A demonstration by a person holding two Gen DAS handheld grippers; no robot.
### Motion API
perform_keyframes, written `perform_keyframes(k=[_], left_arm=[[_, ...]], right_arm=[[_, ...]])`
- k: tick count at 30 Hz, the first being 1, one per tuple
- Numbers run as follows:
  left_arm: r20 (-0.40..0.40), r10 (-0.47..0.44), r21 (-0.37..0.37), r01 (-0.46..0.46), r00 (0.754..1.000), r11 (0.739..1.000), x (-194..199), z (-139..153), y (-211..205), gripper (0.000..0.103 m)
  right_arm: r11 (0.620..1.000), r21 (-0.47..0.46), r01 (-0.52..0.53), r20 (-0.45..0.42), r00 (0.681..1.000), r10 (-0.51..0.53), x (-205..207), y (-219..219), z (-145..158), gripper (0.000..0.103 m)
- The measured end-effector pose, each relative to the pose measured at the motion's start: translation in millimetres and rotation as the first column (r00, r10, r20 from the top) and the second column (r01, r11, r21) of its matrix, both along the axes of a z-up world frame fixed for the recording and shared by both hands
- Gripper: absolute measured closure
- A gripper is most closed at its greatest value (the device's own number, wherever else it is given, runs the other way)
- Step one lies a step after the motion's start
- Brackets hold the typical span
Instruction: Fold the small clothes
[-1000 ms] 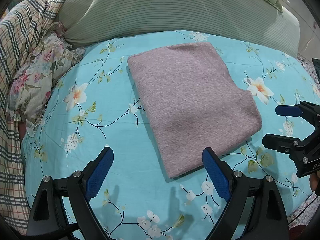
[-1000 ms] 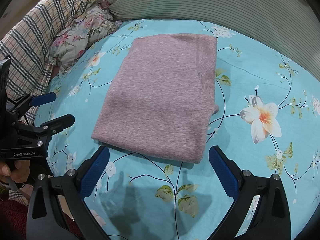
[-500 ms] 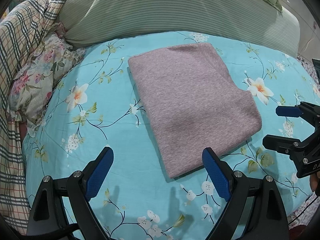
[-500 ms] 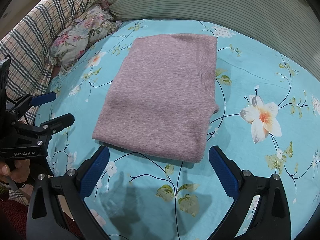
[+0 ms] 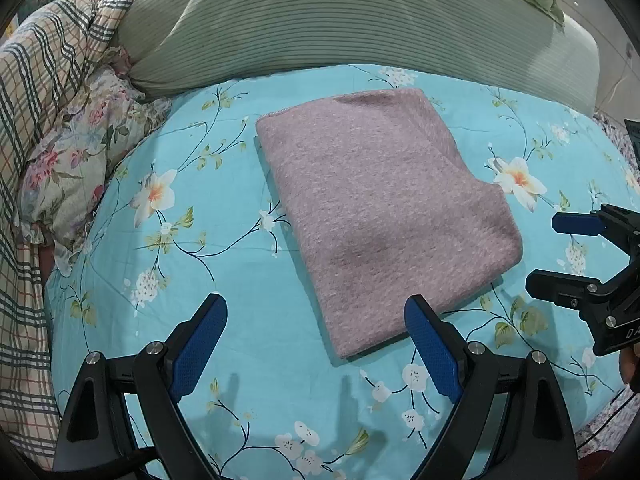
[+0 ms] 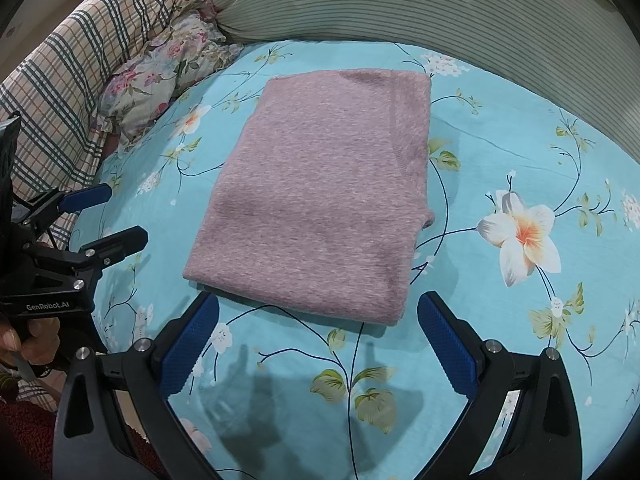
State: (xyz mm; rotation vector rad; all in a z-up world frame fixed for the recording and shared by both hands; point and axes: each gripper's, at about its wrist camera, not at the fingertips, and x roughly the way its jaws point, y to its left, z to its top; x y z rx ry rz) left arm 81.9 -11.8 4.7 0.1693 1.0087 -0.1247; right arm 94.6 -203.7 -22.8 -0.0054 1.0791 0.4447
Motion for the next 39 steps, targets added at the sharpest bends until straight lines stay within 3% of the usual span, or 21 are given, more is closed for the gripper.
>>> perform_keyframes(k=[39], left_arm=[[0.004,-0.003,-0.008,0.003,1.0,1.0,-3.1,2.3,-1.2,0.012]], right_arm=[[1.0,0.003,0.006,0.004,1.0,-0.006,-0.2,-2.5,3.1,0.003]])
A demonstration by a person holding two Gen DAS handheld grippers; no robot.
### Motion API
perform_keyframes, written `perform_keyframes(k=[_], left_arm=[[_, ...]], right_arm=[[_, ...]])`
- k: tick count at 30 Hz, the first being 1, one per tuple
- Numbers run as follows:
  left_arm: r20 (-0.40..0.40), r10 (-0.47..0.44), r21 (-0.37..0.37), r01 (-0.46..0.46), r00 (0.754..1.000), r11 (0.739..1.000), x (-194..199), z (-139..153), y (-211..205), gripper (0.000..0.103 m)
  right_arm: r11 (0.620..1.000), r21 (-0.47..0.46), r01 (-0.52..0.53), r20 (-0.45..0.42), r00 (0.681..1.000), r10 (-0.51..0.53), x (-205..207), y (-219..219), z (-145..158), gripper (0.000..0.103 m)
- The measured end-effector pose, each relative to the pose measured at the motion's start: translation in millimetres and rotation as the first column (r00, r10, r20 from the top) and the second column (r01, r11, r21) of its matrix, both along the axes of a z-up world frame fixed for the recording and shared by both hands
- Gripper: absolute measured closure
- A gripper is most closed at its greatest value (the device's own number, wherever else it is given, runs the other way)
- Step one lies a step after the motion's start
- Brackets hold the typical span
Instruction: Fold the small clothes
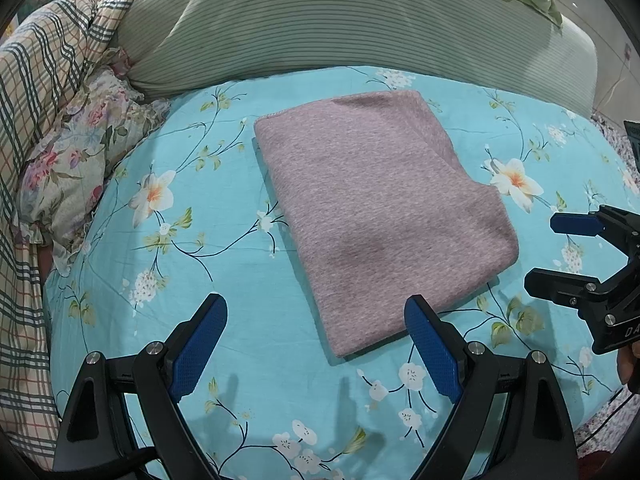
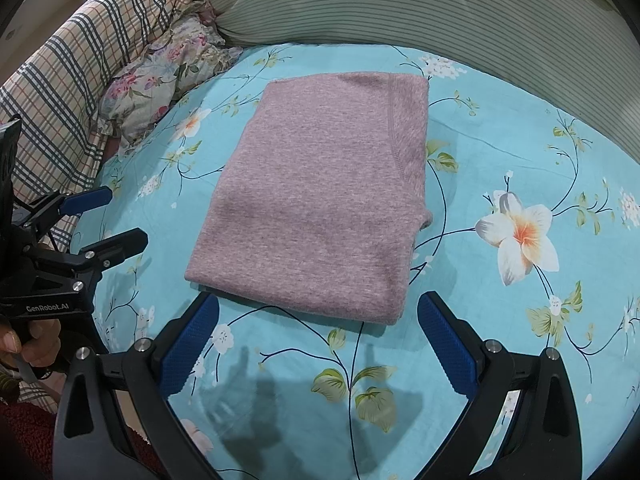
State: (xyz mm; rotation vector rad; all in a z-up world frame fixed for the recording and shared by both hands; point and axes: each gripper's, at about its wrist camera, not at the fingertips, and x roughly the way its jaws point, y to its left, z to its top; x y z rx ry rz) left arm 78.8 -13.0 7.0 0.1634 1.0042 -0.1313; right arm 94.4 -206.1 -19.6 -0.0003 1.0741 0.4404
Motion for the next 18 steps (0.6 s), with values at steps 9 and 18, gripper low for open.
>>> perform_keyframes(k=[9,18], left_arm=[[0.0,-0.001,-0.002,0.001,1.0,1.0,0.4,0.8,-0.6,0.012],[0.001,-0.005,-0.002,0.005,1.0,1.0,1.1,1.0,-1.0,0.012]], right_arm=[[1.0,0.003,0.007,0.001,1.0,-0.007,-1.9,1.1,1.8,0.003],[1.0,0.004,0.011,-0.001,1.0,-0.011,-1.6,0.9,2.7,0.003]])
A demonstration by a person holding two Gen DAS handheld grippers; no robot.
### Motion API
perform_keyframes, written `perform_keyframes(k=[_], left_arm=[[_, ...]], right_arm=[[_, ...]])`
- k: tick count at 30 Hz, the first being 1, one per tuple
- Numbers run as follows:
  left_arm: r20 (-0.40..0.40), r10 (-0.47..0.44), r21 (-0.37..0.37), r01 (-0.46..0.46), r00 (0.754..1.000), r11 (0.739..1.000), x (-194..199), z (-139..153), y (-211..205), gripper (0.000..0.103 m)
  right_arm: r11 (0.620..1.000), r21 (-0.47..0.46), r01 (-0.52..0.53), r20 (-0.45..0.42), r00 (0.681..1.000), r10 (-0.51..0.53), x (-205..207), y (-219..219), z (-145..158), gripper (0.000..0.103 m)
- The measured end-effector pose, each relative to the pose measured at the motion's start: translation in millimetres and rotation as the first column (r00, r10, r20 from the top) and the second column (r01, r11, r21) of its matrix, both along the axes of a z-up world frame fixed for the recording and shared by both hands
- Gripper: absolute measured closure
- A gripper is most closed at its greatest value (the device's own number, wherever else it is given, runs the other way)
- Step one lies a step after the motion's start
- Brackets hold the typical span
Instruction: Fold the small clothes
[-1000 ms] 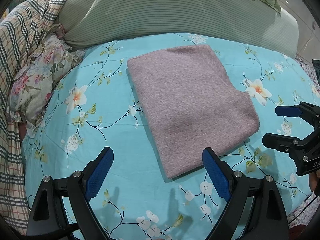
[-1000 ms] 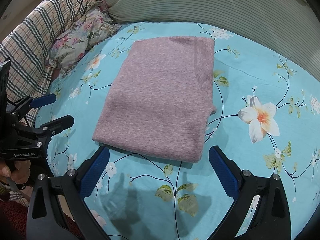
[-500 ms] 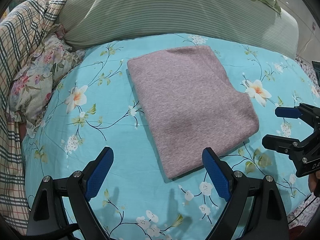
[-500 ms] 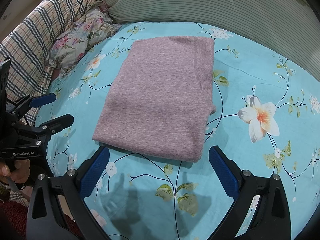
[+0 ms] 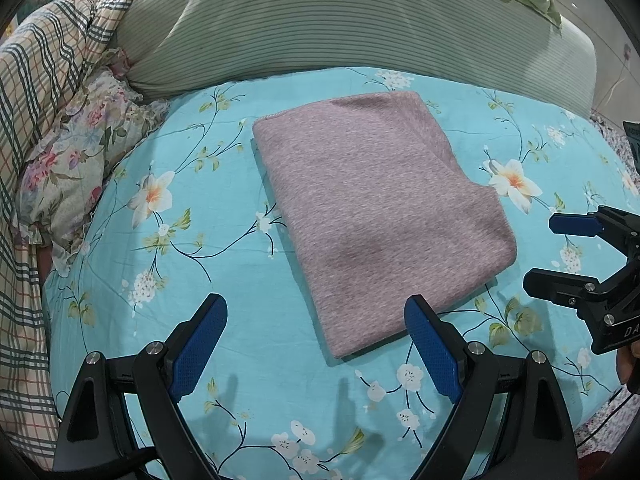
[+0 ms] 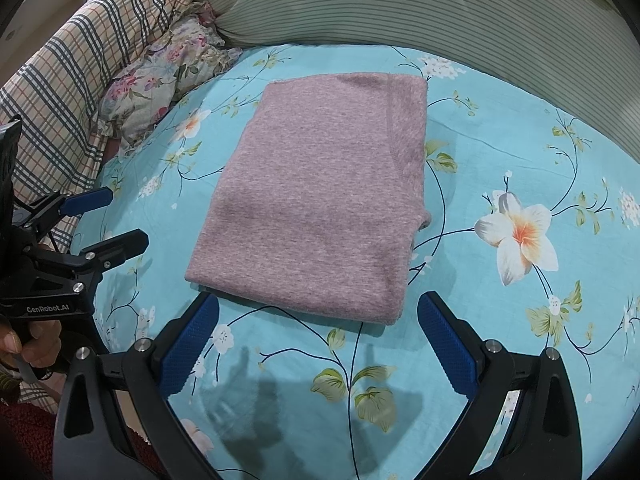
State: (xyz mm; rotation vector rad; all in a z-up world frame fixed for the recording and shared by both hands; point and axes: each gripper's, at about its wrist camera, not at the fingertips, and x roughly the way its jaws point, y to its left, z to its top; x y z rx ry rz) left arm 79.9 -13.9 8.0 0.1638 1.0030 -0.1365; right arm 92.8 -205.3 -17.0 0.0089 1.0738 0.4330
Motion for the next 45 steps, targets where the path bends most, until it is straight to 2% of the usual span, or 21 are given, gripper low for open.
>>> perform_keyframes(k=[30,45], left_arm=[[-0.001,0.001,-0.002,-0.001,1.0,1.0,1,0,-1,0.012],[0.015,0.009,0.013,-0.009,1.0,1.0,14,-2,3,0.012]], right_arm=[[1.0,-0.001,0.002,0.0,1.0,-0.002,1,-1,-2,0.003],[1.0,-0.006,0.018,0.013,1.0,-0.018,20,-6,-4,0.003]])
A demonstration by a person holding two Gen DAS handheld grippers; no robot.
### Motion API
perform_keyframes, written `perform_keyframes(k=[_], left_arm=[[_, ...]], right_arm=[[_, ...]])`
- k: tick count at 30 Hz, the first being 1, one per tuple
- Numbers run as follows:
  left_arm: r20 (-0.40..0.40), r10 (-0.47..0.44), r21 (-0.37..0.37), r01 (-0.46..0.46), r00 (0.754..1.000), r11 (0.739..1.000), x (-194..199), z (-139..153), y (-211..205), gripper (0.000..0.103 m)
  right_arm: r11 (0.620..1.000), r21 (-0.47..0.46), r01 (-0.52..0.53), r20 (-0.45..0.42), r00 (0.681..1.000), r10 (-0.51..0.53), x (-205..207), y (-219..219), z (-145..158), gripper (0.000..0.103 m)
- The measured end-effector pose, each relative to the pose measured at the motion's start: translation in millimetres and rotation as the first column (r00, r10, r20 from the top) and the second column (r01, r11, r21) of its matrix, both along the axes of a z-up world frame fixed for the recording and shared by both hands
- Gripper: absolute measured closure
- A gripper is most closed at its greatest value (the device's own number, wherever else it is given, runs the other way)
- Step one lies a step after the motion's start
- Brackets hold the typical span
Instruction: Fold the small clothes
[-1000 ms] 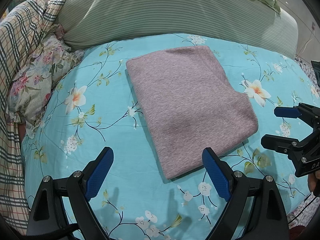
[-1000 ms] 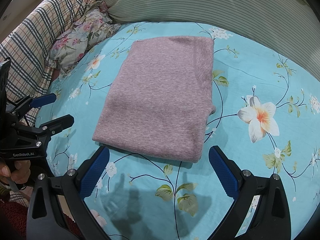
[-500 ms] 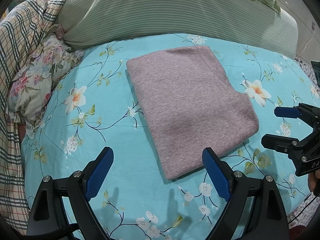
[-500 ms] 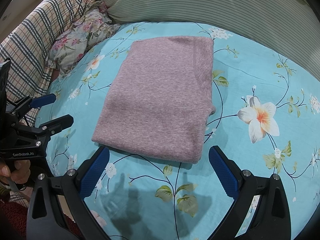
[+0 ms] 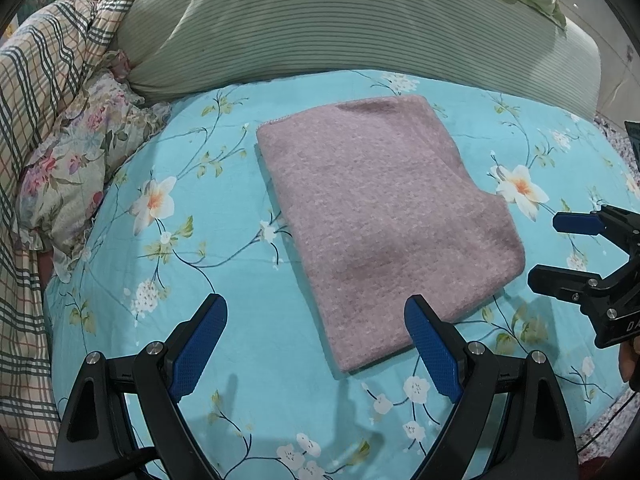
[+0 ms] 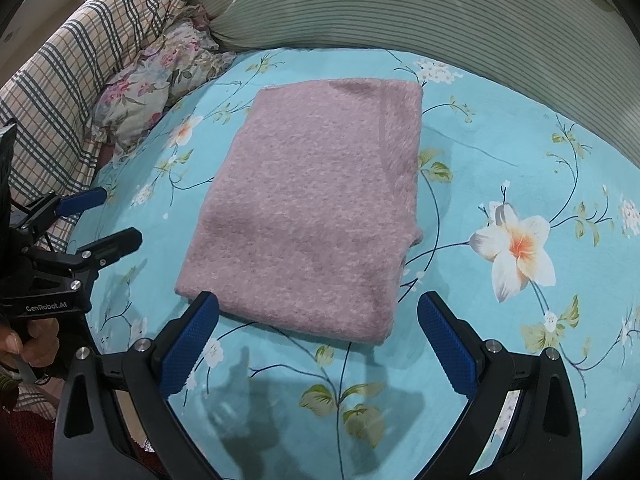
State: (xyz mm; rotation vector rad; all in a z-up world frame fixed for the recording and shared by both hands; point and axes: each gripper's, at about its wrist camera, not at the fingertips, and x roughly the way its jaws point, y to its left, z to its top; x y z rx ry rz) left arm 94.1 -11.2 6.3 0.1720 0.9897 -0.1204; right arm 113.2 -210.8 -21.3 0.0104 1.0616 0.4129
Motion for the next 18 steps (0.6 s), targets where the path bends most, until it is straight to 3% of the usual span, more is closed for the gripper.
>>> perform_keyframes(k=[4,18], left_arm=[[0.033,0.004,0.037,-0.005,0.999,0.999,7,-1,-1,0.014],[0.026,0.016,0.037,-0.017,1.0,0.999,18,-3,0,0.014]], right_arm=[[1.0,0.005,0.016,-0.003,1.0,-0.016,6,-4,-2,0.003],[0.999,0.016,0.029,-0.002,1.0,-0.029,12,-7,-3,0.003]])
